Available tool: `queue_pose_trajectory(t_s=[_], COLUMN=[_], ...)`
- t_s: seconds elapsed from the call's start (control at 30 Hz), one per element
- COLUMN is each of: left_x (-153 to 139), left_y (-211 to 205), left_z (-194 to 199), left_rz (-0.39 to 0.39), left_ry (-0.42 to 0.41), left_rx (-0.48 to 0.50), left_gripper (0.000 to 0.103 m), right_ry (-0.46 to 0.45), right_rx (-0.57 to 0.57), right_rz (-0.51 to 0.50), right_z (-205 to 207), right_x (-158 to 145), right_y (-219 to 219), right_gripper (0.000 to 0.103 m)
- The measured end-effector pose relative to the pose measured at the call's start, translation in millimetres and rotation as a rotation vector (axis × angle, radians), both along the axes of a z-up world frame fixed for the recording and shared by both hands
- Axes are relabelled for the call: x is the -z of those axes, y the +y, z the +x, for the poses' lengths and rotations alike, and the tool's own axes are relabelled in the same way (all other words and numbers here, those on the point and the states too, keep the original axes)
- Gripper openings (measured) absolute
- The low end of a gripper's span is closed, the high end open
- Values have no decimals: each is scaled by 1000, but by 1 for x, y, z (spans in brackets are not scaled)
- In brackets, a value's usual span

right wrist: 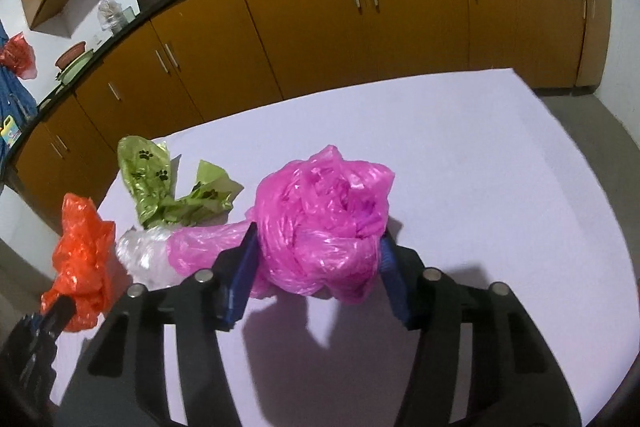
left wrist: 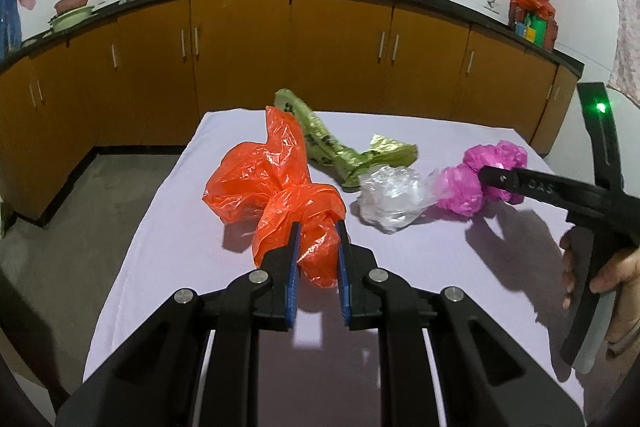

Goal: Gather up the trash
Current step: 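Grasp the pink bag with the right tool while the left tool holds the red bag, then carry the red bag and pink bag over the orange basket with both tools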

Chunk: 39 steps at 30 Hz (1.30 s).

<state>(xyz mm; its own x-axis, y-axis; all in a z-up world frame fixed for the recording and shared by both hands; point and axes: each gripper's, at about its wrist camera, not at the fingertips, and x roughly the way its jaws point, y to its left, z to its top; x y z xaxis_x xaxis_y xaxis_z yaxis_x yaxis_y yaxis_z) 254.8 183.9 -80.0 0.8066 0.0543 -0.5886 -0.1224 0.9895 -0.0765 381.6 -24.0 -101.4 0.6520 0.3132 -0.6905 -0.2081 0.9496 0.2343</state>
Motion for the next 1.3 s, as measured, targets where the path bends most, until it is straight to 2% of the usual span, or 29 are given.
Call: queue_pose_trajectory(t_s=[0.4,0.7,0.97,1.3], left_x=[-40,-62,-71,-71], left_y=[-62,-123,-172,-224], left_z=[-22,-45,-56,-61], left_rz=[-14,-32,-62,-88], left_ry=[-83,-124,-132,-119], left_rx=[119,239,347,451], left_gripper=[16,16,16,16], right_ry=[-158,-251,-276,-272], right_rx=[131,273,400,533], right_rz=[-56,-95,-109,-113], right_z=[-95,-179,-226,-258], right_x=[-57,-94,-105,-103], right_y=[-97,-174,-235,-297], right_gripper=[55,55,55,55])
